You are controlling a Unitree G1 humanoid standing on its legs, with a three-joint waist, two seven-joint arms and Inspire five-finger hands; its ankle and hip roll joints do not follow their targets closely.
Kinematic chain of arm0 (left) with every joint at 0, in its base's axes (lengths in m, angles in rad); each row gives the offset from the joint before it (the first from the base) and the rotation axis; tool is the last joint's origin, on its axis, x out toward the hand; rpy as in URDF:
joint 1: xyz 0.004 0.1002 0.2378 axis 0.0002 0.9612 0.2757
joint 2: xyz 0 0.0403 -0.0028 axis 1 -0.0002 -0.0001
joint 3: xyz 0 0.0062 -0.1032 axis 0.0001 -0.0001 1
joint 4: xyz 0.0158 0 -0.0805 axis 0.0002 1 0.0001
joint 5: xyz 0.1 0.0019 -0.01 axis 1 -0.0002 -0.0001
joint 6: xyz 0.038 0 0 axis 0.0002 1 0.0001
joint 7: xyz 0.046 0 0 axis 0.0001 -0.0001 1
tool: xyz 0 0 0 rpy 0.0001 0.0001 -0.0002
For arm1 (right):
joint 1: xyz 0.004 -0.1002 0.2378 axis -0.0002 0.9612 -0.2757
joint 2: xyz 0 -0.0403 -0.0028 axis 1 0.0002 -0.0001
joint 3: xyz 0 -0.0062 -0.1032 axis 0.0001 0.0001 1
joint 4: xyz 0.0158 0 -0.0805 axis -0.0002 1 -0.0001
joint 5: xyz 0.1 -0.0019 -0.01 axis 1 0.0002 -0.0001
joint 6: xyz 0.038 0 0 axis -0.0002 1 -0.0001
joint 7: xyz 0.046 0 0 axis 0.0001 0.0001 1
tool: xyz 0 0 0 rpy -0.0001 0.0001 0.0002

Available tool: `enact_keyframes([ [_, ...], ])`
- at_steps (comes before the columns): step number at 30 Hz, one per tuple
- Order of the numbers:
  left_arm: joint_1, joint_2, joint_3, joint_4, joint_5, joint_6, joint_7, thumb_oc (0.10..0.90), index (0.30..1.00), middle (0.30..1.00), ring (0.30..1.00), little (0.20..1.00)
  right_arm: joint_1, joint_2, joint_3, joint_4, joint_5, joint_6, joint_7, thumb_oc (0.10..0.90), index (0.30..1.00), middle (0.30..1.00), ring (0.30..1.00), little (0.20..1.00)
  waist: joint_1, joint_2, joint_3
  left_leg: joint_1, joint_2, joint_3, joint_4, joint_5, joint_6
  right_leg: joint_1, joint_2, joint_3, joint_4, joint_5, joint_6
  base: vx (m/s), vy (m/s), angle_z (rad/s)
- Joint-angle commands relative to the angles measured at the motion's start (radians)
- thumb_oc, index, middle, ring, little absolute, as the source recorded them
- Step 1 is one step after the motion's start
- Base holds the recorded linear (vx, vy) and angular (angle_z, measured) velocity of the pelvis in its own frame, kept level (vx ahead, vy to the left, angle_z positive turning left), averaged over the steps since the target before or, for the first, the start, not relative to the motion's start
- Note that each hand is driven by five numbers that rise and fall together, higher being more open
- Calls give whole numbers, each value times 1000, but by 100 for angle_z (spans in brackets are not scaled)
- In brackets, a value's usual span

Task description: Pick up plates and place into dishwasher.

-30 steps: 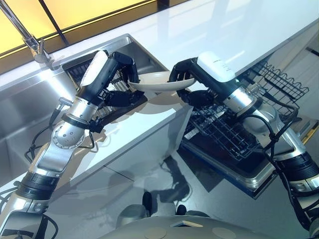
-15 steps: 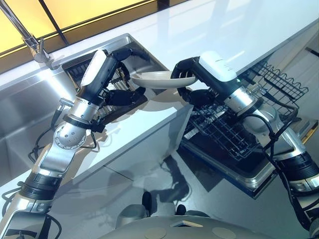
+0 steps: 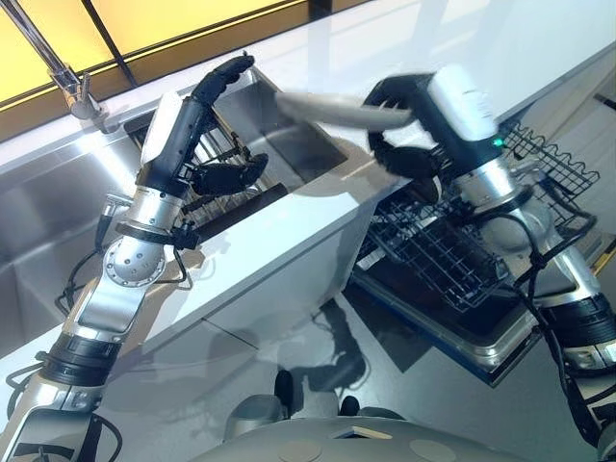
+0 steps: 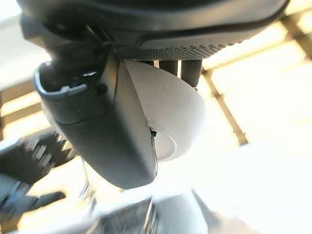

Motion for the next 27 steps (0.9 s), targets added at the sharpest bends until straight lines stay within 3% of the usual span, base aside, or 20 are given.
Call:
enact_keyframes([
  [1, -62, 34, 96, 37, -23, -26, 68, 800, 900, 900, 900, 900, -39, -27, -162, -30, 67, -41, -197, 100, 300, 300, 300, 200, -6, 4, -107, 34, -49, 22, 28, -145, 10, -102, 40, 9, 141, -55, 62, 0, 0, 0],
  [6, -52, 53, 135, 75, -35, 6, 77, 800, 900, 900, 900, 900, 18, -55, -262, -2, 79, -24, -264, 100, 300, 300, 300, 200, -20, 3, -111, 36, -48, 35, 29, -149, 12, -105, 40, 18, 141, -57, 65, 4, 1, -2],
  [13, -31, 43, 194, 124, -132, 27, 81, 800, 900, 900, 900, 900, 133, -75, -390, 48, 203, 12, -244, 100, 300, 300, 300, 200, -45, 1, -113, 40, -42, 53, 25, -150, 12, -110, 42, 33, 147, -60, 67, 5, -1, -1],
  [20, 37, -26, 261, 160, -220, 32, 85, 800, 900, 900, 900, 900, 284, 22, -497, 90, 380, 12, -169, 100, 300, 300, 300, 200, -66, 4, -107, 44, -38, 73, 21, -151, 16, -123, 38, 38, 167, -60, 71, 21, -4, -3],
  [27, 124, -74, 327, 188, -234, 29, 74, 800, 900, 900, 900, 900, 391, 111, -503, 128, 356, 25, -82, 100, 300, 300, 300, 200, -75, 6, -90, 45, -33, 89, 25, -152, 21, -131, 35, 29, 184, -67, 69, 12, -7, -8],
])
